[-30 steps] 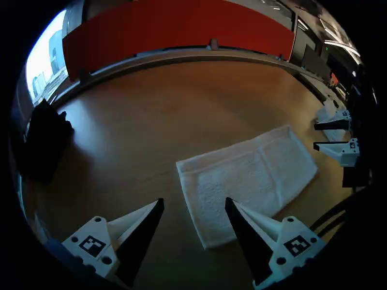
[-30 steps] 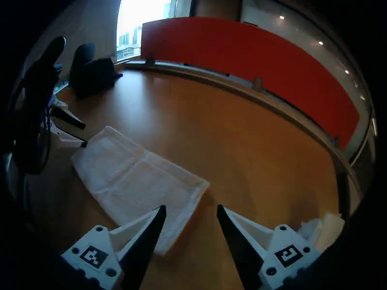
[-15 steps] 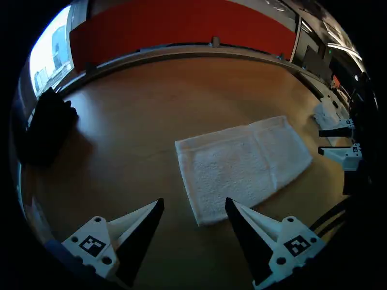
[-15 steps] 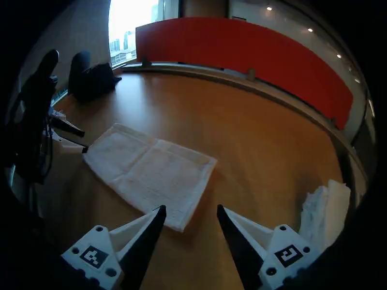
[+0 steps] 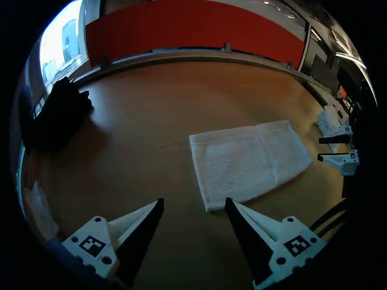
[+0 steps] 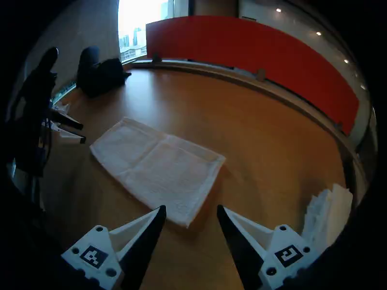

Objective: Fold towel

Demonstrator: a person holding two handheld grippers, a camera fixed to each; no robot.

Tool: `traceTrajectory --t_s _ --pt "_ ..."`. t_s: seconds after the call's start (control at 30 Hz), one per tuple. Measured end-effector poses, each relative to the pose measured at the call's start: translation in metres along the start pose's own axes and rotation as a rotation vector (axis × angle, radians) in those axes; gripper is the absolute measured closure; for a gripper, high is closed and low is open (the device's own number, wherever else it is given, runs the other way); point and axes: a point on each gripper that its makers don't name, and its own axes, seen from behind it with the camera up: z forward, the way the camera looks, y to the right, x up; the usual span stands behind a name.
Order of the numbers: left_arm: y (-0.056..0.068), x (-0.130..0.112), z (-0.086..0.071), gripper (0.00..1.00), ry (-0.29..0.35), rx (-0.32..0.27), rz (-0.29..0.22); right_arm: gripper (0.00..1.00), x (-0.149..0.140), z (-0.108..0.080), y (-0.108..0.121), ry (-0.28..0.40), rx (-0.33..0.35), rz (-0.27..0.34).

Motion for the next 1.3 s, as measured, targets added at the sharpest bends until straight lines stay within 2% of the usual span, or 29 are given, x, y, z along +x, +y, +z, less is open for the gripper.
traceTrajectory --t_s 0.37,0.57,0.93,1.1,1.3 --pt "-0.019 -0.018 -0.029 0.06 0.010 0.045 -0.068 0.19 -0.004 0.005 -0.007 -0.019 0.049 -0.055" --pt "-0.030 -0.024 -0.041 0.06 0.017 0.067 -0.087 0.19 -0.007 0.007 -0.010 -0.029 0.068 -0.077" --pt "-0.037 -0.035 -0.055 0.06 0.018 0.079 -0.110 0.19 -0.016 0.010 -0.010 -0.063 0.079 -0.119" --pt "-0.039 -0.040 -0.059 0.06 0.014 0.080 -0.113 0.27 -0.026 0.012 -0.010 -0.097 0.093 -0.142" --pt "-0.041 -0.046 -0.061 0.06 0.010 0.081 -0.121 0.47 -0.035 0.015 -0.008 -0.135 0.112 -0.156"
